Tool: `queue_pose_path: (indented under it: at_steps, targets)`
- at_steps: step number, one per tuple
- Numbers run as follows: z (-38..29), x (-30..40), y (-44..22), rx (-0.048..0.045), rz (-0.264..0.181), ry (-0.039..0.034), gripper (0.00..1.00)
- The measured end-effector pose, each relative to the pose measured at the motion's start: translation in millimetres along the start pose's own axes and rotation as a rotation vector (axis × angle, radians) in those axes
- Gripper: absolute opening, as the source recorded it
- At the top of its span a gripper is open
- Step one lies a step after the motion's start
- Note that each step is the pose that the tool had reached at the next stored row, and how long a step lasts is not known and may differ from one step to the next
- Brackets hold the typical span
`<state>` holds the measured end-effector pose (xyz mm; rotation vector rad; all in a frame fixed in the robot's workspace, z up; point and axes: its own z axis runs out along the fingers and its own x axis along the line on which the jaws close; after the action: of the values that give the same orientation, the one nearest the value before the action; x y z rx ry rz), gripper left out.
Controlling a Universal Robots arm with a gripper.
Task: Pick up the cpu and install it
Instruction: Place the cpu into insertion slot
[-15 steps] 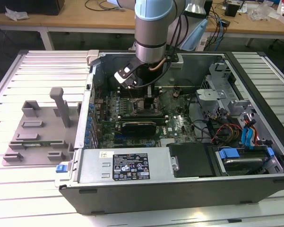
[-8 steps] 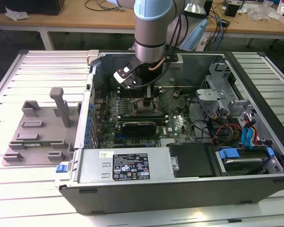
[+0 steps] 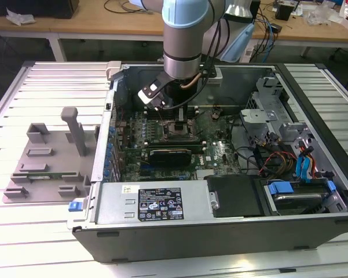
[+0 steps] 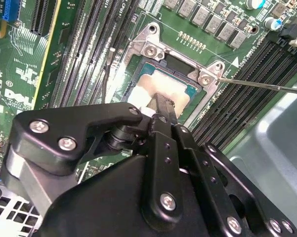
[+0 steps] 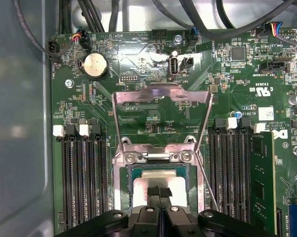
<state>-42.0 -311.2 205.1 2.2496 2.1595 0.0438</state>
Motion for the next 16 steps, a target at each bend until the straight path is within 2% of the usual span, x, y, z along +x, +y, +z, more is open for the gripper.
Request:
queue_pose_path:
  at_steps: [3, 5, 8, 9, 11, 12, 16]
  targets:
    - [1.8, 0.0, 0.0, 0.0, 0.0, -0.0001, 0.11]
    - [0.5, 0.2, 0.1, -0.0008, 0.0, 0.0012, 0.11]
    - [-14.9, 0.1, 0.5, -0.0002, 0.0, 0.0003, 0.11]
    - [-26.5, 0.2, 1.0, -0.0002, 0.0, 0.0002, 0.11]
    - [-40.8, 0.2, 1.5, -0.0003, 0.0, 0.0003, 0.11]
    - [-44.7, 0.2, 1.6, -0.0001, 0.0, 0.0001, 0.11]
    - [-45.1, 0.2, 1.7, -0.0002, 0.0, 0.0003, 0.11]
